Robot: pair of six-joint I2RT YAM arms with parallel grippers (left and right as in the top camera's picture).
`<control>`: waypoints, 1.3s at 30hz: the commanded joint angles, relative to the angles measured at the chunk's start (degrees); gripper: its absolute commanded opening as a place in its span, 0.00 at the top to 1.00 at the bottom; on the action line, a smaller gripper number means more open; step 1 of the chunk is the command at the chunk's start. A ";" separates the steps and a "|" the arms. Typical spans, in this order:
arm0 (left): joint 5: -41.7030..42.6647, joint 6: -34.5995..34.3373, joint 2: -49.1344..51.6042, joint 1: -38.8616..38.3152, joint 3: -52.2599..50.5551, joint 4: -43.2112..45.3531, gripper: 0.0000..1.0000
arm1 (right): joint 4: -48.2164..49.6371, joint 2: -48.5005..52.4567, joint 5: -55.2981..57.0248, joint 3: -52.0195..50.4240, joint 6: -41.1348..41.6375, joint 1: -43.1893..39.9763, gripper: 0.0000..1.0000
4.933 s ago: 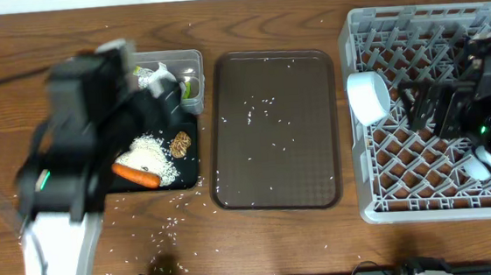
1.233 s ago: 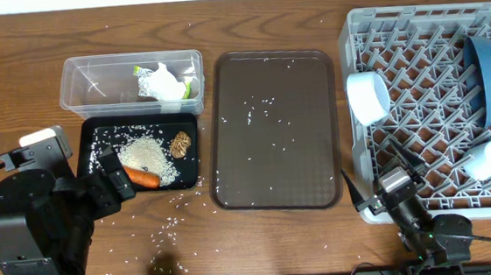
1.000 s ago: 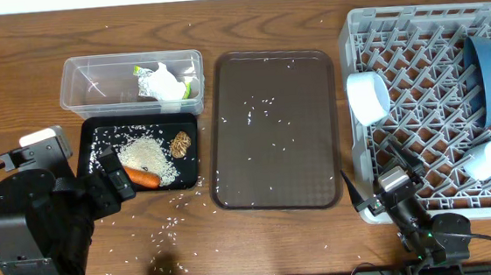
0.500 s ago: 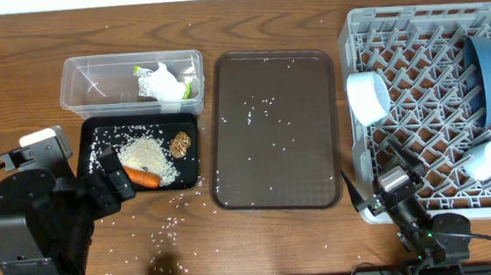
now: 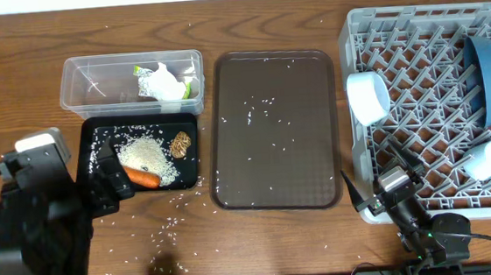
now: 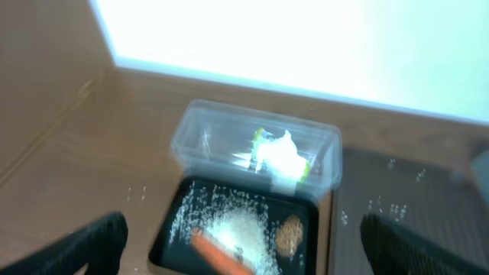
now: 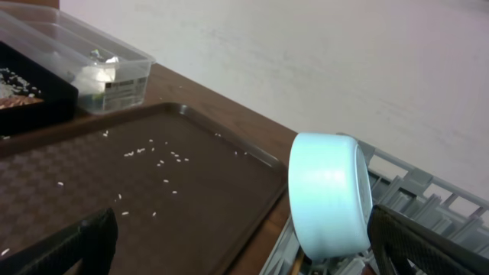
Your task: Sort waste into correct bins and load items into the dishwasher rack
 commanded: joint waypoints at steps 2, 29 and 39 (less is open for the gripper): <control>9.25 15.19 -6.01 0.07 -8.44 8.02 0.02 | -0.09 -0.26 0.37 -0.24 -0.02 0.46 0.01; 11.17 10.34 -39.47 -0.17 -64.13 40.30 0.02 | -0.09 -0.26 0.37 -0.24 0.00 0.46 0.01; 11.17 10.34 -39.47 -0.20 -73.20 48.28 0.02 | -0.09 -0.26 0.37 -0.24 -0.02 0.46 0.01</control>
